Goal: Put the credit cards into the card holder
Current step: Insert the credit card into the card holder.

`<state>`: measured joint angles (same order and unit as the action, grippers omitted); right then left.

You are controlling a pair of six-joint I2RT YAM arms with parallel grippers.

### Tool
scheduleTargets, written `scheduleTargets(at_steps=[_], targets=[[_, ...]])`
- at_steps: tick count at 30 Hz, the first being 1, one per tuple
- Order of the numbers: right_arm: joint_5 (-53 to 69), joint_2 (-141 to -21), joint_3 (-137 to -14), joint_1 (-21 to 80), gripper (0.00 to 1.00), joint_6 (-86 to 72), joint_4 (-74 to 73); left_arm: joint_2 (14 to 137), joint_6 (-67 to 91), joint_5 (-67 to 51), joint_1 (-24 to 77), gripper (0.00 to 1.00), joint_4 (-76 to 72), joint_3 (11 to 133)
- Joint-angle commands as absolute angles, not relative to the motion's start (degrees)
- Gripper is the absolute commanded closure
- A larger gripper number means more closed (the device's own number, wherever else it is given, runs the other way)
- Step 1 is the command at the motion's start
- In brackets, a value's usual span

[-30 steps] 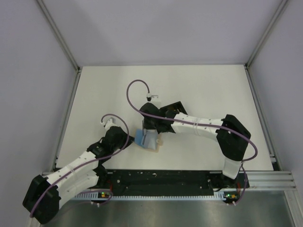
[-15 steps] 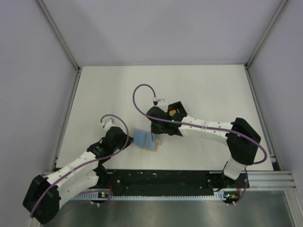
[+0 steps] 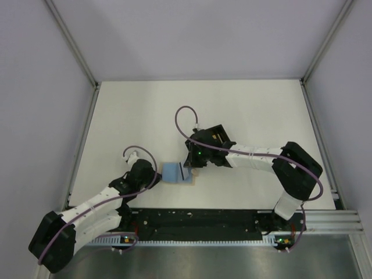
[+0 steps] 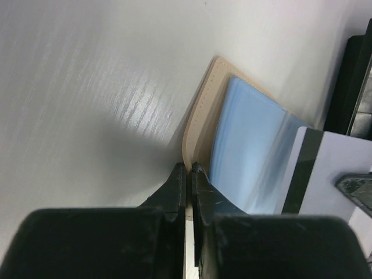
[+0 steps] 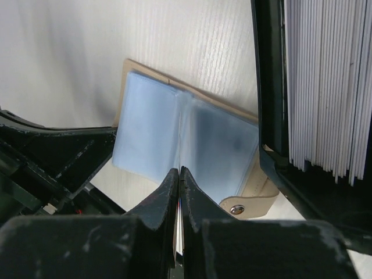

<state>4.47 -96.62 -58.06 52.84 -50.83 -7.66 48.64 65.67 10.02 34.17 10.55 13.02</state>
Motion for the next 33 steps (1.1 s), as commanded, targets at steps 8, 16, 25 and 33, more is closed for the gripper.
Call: scheduleTargets(at_steps=[8, 16, 25, 33], targets=[[13.45, -100.98, -55.28, 50.36, 1.0, -54.58, 6.5, 48.25, 68.12, 9.4, 34.8, 1.0, 9.49, 10.37], [8.8, -100.2, -54.05, 50.18, 1.0, -55.29, 4.14, 47.73, 68.55, 8.97, 34.89, 1.0, 10.11, 10.46], [3.25, -96.85, -50.72, 50.71, 1.0, -56.68, 2.02, 44.65, 72.07, 10.02, 36.12, 1.0, 12.04, 9.76], [6.77, -100.02, -49.83, 52.2, 1.0, -60.38, 7.47, 45.35, 72.77, 10.19, 36.47, 1.0, 11.69, 9.49]])
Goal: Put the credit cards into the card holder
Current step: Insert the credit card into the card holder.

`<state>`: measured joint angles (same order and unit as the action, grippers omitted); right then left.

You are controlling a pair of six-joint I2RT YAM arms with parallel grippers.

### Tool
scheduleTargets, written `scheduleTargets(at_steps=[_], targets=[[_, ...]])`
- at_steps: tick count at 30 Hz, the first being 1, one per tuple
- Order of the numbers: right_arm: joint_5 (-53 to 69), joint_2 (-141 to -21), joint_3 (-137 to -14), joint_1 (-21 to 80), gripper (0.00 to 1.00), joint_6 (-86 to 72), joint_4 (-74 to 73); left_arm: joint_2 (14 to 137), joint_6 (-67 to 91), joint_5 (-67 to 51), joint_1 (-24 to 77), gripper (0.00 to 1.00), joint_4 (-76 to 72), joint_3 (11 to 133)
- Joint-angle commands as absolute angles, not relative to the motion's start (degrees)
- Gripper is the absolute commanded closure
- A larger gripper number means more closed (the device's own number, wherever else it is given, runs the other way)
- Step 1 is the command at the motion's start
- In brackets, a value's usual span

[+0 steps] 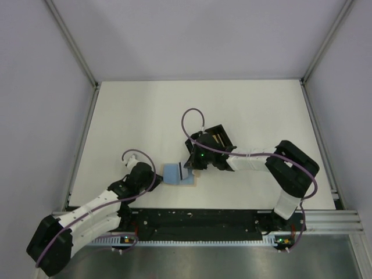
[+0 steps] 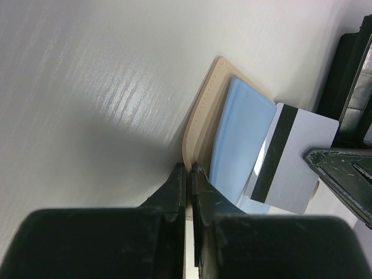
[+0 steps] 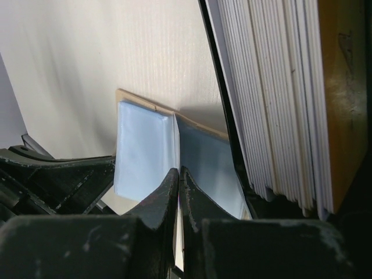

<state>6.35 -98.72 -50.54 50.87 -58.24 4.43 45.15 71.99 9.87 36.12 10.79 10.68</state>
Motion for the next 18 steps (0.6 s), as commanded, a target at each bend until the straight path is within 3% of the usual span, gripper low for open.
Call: scheduleTargets(at_steps=[1, 18], targets=[[6.77, -100.54, -49.92, 52.47, 1.0, -60.9, 7.21, 45.35, 72.77, 10.2, 36.56, 1.0, 11.69, 9.49], [3.52, -104.5, -49.93, 55.72, 1.0, -62.66, 0.35, 45.18, 73.3, 10.72, 37.0, 1.0, 10.28, 8.44]])
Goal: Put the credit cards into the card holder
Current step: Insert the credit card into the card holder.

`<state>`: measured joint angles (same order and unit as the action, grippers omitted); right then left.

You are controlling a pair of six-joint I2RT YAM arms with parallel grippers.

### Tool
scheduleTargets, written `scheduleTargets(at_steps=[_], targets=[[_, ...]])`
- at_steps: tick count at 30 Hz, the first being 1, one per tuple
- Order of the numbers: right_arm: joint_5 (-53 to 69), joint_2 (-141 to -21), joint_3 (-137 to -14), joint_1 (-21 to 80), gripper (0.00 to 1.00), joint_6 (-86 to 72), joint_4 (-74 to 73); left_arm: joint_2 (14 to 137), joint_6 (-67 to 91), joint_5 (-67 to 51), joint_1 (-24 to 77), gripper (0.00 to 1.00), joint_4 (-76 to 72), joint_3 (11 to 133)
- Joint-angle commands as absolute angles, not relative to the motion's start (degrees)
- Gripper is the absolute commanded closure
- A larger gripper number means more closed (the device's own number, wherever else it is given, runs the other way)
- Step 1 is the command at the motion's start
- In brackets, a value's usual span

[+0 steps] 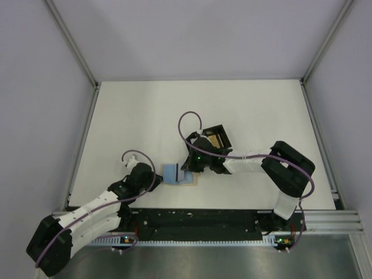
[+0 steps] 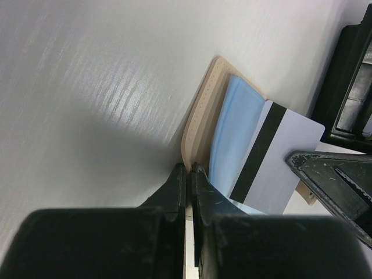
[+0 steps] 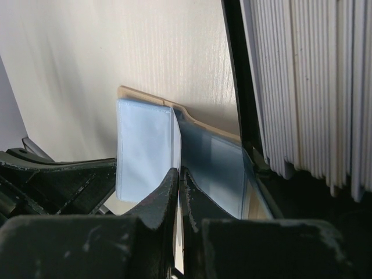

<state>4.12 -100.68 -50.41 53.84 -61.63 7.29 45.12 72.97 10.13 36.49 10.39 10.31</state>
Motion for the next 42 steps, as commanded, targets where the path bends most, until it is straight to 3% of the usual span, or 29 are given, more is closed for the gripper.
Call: scheduleTargets(at_steps=[1, 21, 31, 42], targets=[[3.52, -104.5, -49.4, 55.81, 1.0, -63.1, 0.53, 45.26, 73.3, 10.72, 37.09, 1.0, 10.37, 8.35], [1.94, -100.28, -46.23, 57.83, 1.0, -58.62, -0.89, 44.74, 71.99, 12.66, 37.0, 1.0, 10.2, 7.82], [4.04, -106.52, -51.85, 57.48, 1.0, -61.25, -1.75, 44.56, 71.45, 11.87, 37.0, 1.0, 9.67, 7.91], [-2.73, -100.64, -47.11, 57.31, 1.0, -63.1, -5.98, 44.3, 71.54, 12.22, 37.0, 1.0, 9.93, 7.73]])
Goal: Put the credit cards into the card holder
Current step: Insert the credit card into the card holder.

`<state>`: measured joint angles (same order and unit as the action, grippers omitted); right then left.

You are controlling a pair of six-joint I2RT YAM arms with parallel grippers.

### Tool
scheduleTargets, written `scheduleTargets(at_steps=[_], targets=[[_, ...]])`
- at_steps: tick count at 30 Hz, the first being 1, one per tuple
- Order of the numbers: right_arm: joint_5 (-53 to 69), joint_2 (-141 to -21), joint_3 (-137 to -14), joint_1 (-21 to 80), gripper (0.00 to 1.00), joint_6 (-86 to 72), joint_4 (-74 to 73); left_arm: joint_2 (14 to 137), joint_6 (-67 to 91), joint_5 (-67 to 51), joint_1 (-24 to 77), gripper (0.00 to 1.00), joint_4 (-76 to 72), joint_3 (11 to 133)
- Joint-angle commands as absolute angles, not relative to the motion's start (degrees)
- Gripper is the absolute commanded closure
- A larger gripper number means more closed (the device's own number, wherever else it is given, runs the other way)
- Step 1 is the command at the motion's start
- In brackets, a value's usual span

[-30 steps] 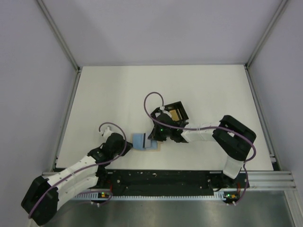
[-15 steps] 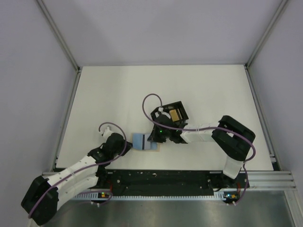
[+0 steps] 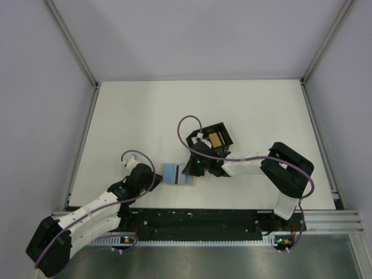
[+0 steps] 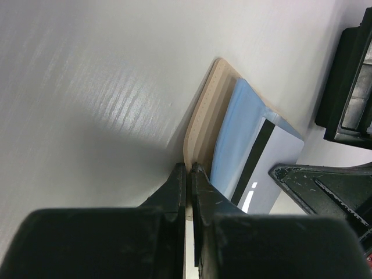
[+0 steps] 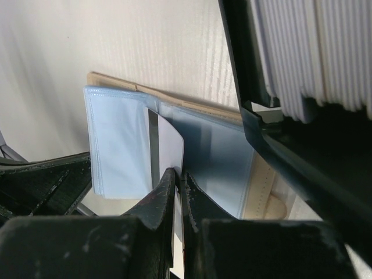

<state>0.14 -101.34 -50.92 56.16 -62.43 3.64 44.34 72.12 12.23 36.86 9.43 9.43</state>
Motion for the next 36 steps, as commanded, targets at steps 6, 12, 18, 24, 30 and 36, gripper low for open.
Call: scheduleTargets(at_steps=[6, 12, 18, 24, 30, 36], targets=[[-0.97, -102.92, -47.81, 57.57, 1.0, -63.2, -5.01, 44.47, 71.54, 12.22, 37.0, 1.0, 9.76, 7.65], [-6.14, -98.1, -46.32, 57.83, 1.0, -63.46, -7.21, 44.47, 71.54, 12.3, 37.0, 1.0, 9.76, 7.47], [-7.3, -97.73, -45.97, 57.83, 1.0, -62.76, -7.39, 44.47, 71.63, 12.39, 37.0, 1.0, 9.76, 7.47], [-0.18, -102.82, -47.81, 57.83, 1.0, -61.44, -3.78, 44.47, 71.63, 12.39, 37.0, 1.0, 9.76, 7.38], [3.34, -106.08, -50.98, 58.01, 1.0, -59.24, -3.34, 44.47, 71.28, 12.22, 37.0, 1.0, 9.23, 7.38], [3.69, -107.31, -52.64, 57.92, 1.0, -59.41, -2.99, 44.47, 71.45, 11.95, 37.0, 1.0, 8.88, 6.94]])
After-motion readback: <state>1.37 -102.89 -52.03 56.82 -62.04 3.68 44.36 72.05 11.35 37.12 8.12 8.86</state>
